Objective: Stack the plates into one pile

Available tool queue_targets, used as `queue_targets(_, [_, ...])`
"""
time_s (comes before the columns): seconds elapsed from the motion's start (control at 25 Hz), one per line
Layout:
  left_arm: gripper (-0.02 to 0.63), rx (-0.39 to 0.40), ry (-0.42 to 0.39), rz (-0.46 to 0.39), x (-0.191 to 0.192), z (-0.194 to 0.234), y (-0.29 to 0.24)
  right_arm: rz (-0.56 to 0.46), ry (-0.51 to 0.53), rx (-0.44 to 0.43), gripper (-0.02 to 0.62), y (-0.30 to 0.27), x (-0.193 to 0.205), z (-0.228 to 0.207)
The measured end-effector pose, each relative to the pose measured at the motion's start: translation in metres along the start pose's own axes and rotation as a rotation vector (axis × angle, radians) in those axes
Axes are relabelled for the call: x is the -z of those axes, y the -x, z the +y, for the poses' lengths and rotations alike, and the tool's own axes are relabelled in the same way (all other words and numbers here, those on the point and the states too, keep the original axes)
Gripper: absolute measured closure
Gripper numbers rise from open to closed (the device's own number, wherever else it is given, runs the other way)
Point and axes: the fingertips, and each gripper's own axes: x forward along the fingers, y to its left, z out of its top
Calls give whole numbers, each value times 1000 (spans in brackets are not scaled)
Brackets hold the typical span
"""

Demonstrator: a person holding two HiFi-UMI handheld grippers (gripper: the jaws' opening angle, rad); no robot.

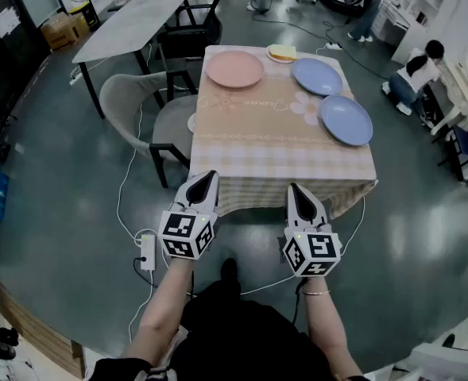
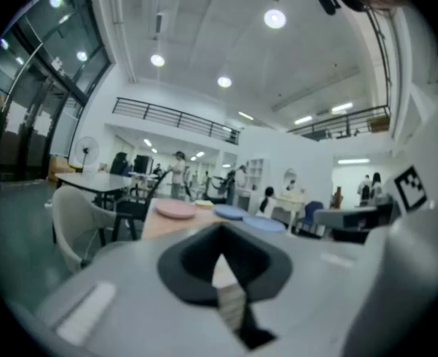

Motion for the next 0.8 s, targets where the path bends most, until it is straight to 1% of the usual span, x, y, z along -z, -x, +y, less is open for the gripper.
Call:
queue_targets(0.2, [600, 6, -5, 7, 0, 10, -10, 8, -3, -9, 591, -17, 2, 2])
queue_targets(0.36, [600, 10, -8, 17, 1, 18, -17, 2, -9, 1, 589, -27, 2, 4])
queue_targets(0.68, [600, 9, -5, 20, -5, 43, -26, -8, -63, 18, 589, -52, 0, 4])
queue_targets(0.8, [600, 7, 0, 15, -6, 53, -29, -3, -64, 19, 589, -60, 1, 6])
